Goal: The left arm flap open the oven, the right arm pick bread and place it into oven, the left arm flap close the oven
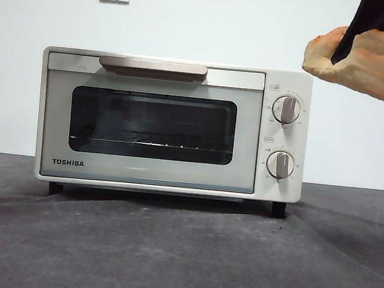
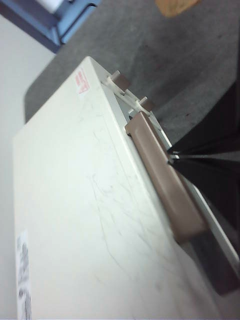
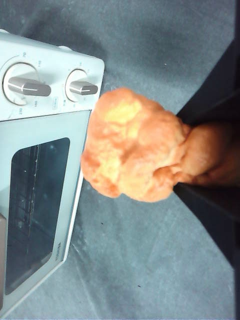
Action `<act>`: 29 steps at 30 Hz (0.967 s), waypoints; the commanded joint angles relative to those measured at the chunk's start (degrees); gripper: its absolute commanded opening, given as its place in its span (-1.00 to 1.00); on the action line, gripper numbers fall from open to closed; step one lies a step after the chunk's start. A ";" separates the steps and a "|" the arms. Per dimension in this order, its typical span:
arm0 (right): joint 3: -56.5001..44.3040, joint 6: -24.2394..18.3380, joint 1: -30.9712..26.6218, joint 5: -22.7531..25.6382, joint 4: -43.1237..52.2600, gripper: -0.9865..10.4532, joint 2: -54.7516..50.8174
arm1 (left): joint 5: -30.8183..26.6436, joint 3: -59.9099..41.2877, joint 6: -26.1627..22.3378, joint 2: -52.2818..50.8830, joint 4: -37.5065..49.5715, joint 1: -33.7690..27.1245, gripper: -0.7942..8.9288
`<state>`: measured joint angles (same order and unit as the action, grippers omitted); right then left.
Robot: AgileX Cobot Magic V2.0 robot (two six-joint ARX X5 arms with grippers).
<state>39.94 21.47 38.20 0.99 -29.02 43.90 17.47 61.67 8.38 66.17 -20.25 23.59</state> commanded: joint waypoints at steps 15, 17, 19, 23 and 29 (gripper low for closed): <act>1.42 0.24 0.48 -0.07 -1.31 -0.60 -2.82 | -5.53 5.18 -6.29 12.94 2.49 3.63 -0.80; 1.42 0.24 0.48 -0.09 -1.25 -0.60 -2.86 | -5.77 5.18 -6.49 13.77 2.56 3.93 -0.80; 1.42 0.24 0.48 -0.09 -1.33 -0.60 -2.89 | -5.92 5.18 -6.49 14.56 2.56 4.13 -0.80; 1.42 0.24 0.48 -0.13 -1.40 -0.60 -2.89 | -6.08 5.18 -6.75 15.80 2.16 4.44 -0.80; 1.42 0.22 0.48 -0.11 -2.34 -0.60 -2.89 | -6.56 5.18 -6.88 16.37 1.20 4.87 -0.80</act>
<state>40.14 21.47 38.20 0.93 -31.66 40.88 11.35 66.26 2.24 80.99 -17.93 27.99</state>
